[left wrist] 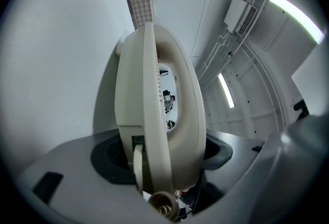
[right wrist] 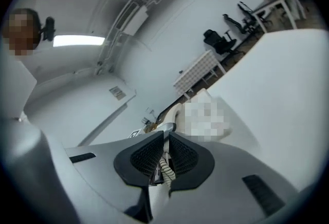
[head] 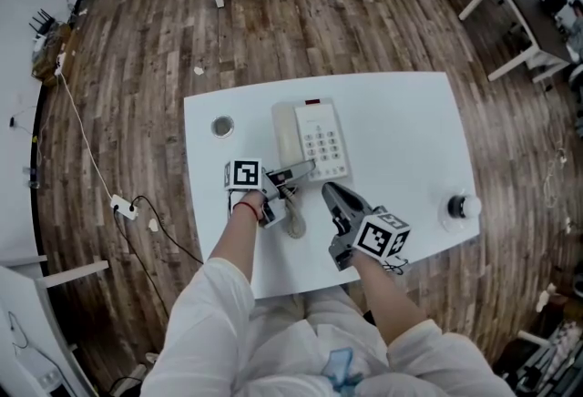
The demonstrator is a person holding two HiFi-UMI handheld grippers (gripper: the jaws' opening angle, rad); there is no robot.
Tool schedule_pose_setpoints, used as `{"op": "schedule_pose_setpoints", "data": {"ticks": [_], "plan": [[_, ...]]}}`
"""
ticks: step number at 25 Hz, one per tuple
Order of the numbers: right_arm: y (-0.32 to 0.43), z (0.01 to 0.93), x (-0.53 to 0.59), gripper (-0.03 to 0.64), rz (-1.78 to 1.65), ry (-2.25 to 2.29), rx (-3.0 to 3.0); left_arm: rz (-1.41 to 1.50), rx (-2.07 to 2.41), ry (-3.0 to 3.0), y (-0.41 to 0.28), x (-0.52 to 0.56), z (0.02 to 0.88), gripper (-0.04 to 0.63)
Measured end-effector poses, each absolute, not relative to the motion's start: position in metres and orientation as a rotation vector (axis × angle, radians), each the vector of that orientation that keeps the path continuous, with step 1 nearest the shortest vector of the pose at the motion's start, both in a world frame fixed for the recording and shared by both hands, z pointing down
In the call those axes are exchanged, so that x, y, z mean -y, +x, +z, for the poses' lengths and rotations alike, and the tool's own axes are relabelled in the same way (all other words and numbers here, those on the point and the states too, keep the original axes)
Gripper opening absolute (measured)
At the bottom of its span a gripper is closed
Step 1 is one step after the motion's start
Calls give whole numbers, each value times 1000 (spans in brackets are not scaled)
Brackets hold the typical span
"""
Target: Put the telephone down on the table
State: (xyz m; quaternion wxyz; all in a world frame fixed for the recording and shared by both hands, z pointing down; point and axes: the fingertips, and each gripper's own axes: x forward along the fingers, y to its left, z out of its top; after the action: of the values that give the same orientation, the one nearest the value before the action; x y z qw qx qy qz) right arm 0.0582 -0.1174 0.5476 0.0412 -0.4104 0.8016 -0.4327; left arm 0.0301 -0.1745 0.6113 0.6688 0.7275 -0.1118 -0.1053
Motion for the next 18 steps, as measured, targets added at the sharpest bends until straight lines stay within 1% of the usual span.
{"op": "schedule_pose_setpoints", "data": {"ticks": [4,8,11,16,18], "plan": [[64,559,119,40,-1487,-1305,-2233,-217,277,1634,28,174,612,316],[67,568,123,86,-1639,-1335,-1981,-219,270,1631,28,174,611,316],[66,580,125,97,-1735,-1329,-1832,-230,257,1632,30,174,611,316],[67,604,123,137,-1882,-1336,-1583,-239,249,1632,30,176,608,316],[69,611,122,138,-1903,-1347,-1509,-223,262,1641,29,175,612,316]]}}
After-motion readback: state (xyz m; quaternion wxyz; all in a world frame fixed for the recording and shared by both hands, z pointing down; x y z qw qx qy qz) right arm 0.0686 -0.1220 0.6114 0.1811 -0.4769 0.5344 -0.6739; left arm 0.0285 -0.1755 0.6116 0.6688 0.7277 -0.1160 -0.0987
